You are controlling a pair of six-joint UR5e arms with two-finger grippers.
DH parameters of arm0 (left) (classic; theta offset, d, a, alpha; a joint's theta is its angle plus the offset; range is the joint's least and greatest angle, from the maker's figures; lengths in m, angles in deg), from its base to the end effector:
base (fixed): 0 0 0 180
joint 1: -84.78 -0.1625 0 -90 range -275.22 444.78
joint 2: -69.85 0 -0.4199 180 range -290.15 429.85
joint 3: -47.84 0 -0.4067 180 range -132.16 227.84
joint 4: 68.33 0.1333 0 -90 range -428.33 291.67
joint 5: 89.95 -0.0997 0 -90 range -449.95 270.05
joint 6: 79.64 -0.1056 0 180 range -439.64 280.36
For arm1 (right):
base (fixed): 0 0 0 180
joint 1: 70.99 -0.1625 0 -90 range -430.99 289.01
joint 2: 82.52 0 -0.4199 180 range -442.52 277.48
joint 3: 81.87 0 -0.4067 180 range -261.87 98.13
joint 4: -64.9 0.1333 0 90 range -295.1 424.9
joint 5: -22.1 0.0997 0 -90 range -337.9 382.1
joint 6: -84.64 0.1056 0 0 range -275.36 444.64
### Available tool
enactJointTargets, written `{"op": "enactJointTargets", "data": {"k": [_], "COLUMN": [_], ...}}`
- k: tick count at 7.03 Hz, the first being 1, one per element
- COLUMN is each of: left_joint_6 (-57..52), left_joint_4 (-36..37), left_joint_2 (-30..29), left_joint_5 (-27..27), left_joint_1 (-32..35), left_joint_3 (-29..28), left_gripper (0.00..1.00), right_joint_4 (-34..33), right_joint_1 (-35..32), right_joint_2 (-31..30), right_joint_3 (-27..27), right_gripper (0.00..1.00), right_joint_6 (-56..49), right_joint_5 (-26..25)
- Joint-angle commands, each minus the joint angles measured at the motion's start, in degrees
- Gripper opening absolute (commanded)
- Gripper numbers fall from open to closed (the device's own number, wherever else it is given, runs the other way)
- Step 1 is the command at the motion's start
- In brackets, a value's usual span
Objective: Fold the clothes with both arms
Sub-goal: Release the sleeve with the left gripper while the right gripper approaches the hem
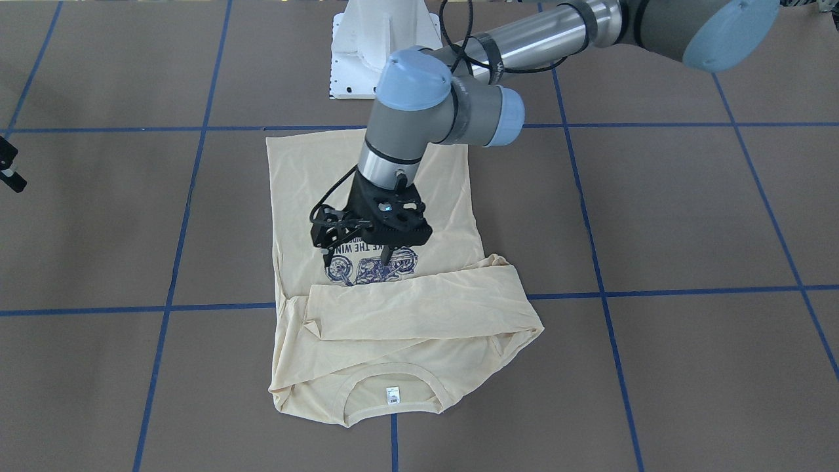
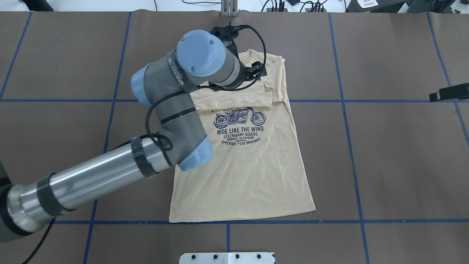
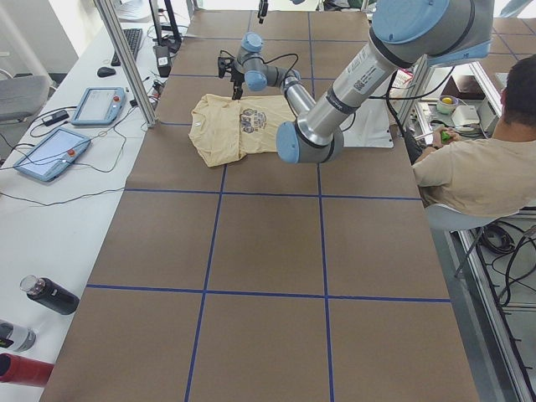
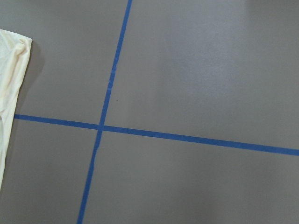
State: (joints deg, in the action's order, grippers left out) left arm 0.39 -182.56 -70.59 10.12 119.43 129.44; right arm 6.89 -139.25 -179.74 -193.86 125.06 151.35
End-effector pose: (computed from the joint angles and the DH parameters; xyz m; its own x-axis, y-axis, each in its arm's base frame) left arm 0.5608 -0.5272 0.1082 0.4002 -0.0694 -0.9138 0.3643 0.9270 0.0892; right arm -0.1117 -0.4597 0.4588 0.5822 -0.1317 0.8023 -0.1625 0.9480 0.2736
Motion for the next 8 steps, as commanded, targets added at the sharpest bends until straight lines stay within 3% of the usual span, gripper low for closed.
{"op": "enactJointTargets", "data": {"k": [1,2,5,7,8], "left_joint_6": [-6.7,-6.9,-6.6,-5.9,-3.9], "left_joint_4": [3.2,3.2,2.8,1.9,1.0], "left_joint_2": [16.4,21.4,31.1,36.0,38.2], "left_joint_5": [2.7,2.7,-1.2,-4.2,-4.6], "left_joint_1": [0.1,-0.3,-7.2,-12.4,-14.1], "left_joint_3": [19.5,24.9,30.8,31.4,31.4], "left_gripper": [1.00,1.00,1.00,1.00,1.00], "right_joint_4": [0.9,0.9,0.2,-5.6,-6.3], "right_joint_1": [10.7,18.2,39.2,47.7,48.5], "right_joint_2": [0.3,0.2,-0.5,0.0,0.2], "right_joint_3": [-5.2,-8.2,-13.2,-15.2,-15.2], "right_gripper": [1.00,1.00,1.00,1.00,1.00], "right_joint_6": [13.4,19.8,33.6,36.9,37.4], "right_joint_5": [-7.4,-14.0,-33.2,-41.8,-42.8]}}
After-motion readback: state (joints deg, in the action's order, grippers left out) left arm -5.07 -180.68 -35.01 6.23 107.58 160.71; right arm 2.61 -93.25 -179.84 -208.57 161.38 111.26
